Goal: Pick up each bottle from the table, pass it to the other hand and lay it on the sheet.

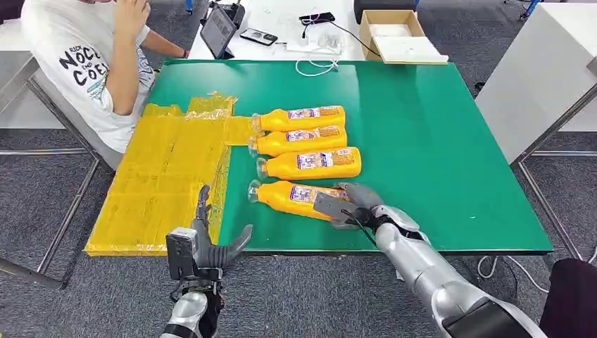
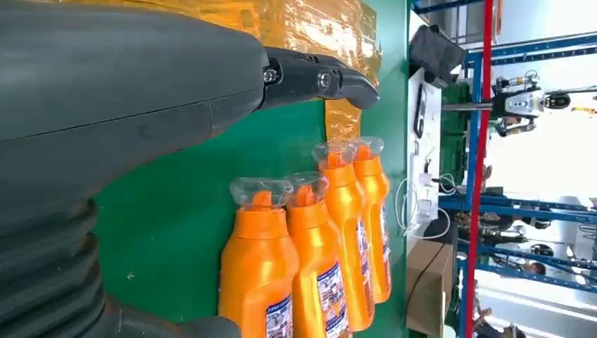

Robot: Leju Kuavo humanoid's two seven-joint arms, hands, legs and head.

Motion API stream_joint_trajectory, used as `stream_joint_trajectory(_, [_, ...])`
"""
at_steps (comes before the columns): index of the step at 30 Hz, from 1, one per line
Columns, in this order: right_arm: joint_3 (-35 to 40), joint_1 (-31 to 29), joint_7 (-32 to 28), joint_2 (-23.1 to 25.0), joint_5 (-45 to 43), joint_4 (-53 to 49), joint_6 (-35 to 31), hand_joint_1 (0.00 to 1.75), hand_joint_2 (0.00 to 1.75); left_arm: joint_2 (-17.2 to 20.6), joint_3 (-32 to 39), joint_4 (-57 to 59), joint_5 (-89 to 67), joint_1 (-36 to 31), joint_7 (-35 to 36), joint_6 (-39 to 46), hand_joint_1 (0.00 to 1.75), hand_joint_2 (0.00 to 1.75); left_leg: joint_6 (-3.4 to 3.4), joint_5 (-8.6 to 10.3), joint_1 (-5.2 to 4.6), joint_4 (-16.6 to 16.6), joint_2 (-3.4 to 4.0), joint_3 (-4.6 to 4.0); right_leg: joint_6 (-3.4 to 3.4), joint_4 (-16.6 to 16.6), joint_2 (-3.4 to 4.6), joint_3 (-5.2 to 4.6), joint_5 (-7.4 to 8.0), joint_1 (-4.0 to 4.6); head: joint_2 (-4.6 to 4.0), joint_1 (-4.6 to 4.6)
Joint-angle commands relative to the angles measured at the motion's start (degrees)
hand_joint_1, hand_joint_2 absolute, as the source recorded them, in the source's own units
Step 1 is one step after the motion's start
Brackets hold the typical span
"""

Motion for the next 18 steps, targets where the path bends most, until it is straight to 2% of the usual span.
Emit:
stream_joint_trajectory(1, [-4.66,7.36,-7.45,1.7,-0.87,-5.67,-9.33,1.75,1.75,0.22,-0.66,2.33,0.39,-1.12,0.18,0.22,0.0,1.75,0.05,-0.02,0.02,-0.1,-0.11,0.19,-0.14,-0.12,-0.19,0.25,-0.06,0.06,0.0,0.0])
stream_joint_trajectory(4, [-12.8,15.69,-12.46,3.64,-1.57,-23.77,-17.65,1.75,1.75,-0.09,-0.3,0.73,0.45,0.04,-0.2,0.44,0.0,1.75,0.03,-0.04,0.06,-0.08,-0.08,0.14,-0.14,-0.12,-0.16,0.21,-0.06,0.1,0.0,0.0])
stream_joint_trajectory(5, [-16.49,19.61,-14.84,5.37,-3.52,-33.03,-20.5,1.75,1.75,-0.13,-0.33,0.15,0.71,0.37,-0.4,0.36,0.0,1.75,0.03,-0.06,0.03,-0.06,-0.06,0.08,-0.14,-0.07,-0.12,0.14,-0.08,0.07,0.0,0.0])
stream_joint_trajectory(8, [-21.58,26.0,-17.83,8.67,-5.73,-49.77,-28.25,1.75,1.75,-0.38,-0.46,-0.75,2.54,0.67,-0.19,-0.33,0.0,1.75,0.0,-0.11,0.01,0.03,-0.02,-0.22,-0.14,0.09,-0.03,-0.11,-0.14,0.08,0.0,-0.02])
stream_joint_trajectory(10, [-24.3,28.45,-20.74,10.35,-7.59,-55.4,-33.23,1.75,1.75,-0.48,-0.77,-1.29,3.21,0.71,-0.19,-0.29,0.0,1.75,0.01,-0.18,-0.01,0.09,-0.18,-0.32,-0.16,0.17,-0.15,-0.17,-0.26,0.08,0.0,-0.04])
stream_joint_trajectory(12, [-25.91,29.71,-23.24,11.2,-8.74,-57.7,-36.38,1.75,1.75,-0.19,-1.76,-2.12,0.04,0.8,-1.79,3.46,0.0,1.75,0.03,-0.06,-0.01,0.04,-0.42,-0.47,-0.09,0.09,-0.29,-0.25,-0.21,0.05,0.0,-0.02])
stream_joint_trajectory(16, [-28.68,30.85,-28.02,12.92,-12.25,-59.7,-41.12,1.75,1.75,-0.25,-1.95,-3.52,2.11,0.91,-0.32,2.33,0.0,1.75,0.05,-0.15,-0.04,0.06,-0.42,-0.48,-0.12,0.09,-0.34,-0.24,-0.28,0.02,0.0,-0.02])
stream_joint_trajectory(18, [-28.68,30.85,-28.02,12.92,-12.25,-59.7,-41.12,1.75,1.75,-0.25,-1.95,-3.52,2.11,0.91,-0.32,2.33,0.0,1.75,0.02,-0.05,-0.05,0.0,-0.39,-0.63,-0.08,0.05,-0.28,-0.4,-0.17,-0.06,0.0,0.0])
